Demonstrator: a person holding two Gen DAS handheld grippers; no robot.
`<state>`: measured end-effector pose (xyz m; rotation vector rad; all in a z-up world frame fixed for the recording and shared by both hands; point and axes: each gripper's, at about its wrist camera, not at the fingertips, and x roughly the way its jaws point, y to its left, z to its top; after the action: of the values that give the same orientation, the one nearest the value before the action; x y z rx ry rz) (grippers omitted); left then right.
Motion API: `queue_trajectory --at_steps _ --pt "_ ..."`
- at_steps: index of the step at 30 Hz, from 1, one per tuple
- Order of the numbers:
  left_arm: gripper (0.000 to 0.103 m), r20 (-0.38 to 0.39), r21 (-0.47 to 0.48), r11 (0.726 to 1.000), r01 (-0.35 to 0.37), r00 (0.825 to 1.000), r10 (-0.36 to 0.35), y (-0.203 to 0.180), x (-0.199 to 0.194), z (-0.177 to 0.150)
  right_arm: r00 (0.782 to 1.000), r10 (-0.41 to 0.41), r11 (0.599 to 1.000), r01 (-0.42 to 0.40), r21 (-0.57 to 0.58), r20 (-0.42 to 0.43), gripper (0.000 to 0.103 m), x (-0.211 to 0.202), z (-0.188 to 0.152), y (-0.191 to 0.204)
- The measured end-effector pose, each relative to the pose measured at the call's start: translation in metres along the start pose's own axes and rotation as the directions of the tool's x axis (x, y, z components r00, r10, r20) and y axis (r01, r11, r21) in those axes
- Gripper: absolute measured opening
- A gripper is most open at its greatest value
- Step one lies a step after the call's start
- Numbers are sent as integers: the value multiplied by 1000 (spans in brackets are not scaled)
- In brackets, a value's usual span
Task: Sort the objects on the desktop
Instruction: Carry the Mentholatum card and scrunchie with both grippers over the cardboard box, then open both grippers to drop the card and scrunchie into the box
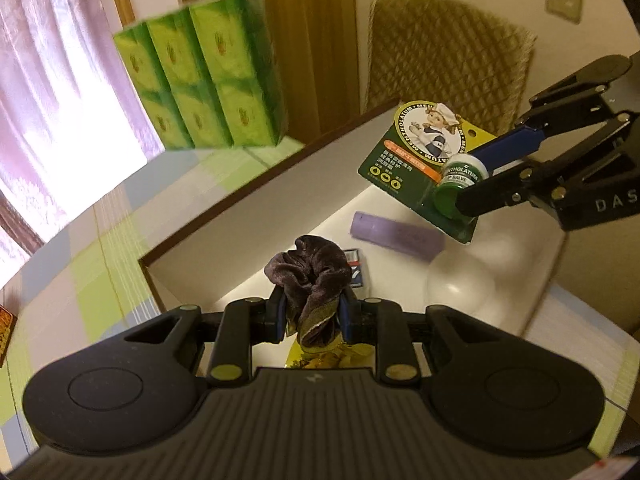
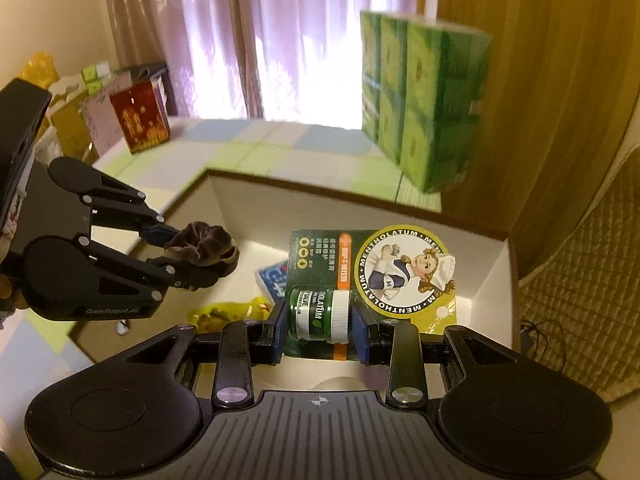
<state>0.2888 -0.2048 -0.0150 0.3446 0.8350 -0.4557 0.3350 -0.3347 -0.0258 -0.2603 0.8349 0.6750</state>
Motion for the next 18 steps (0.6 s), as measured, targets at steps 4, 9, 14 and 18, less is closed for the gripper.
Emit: queue_trajectory --at_steps 4,9,14,18 --pt "21 -60 6 1000 -8 998 8 -1 25 2 999 9 1000 -9 -10 -40 31 19 0 -9" --pt "21 -117 17 1000 -19 993 21 -2 46 -1 997 24 999 -26 -20 -73 31 32 0 -17" --pt "22 -156 24 999 -27 987 31 0 60 -2 994 35 999 -37 -22 -101 31 41 -2 -22" --pt "24 -190 33 999 -26 981 32 0 69 -5 992 38 999 -41 -28 -120 31 47 -2 -25"
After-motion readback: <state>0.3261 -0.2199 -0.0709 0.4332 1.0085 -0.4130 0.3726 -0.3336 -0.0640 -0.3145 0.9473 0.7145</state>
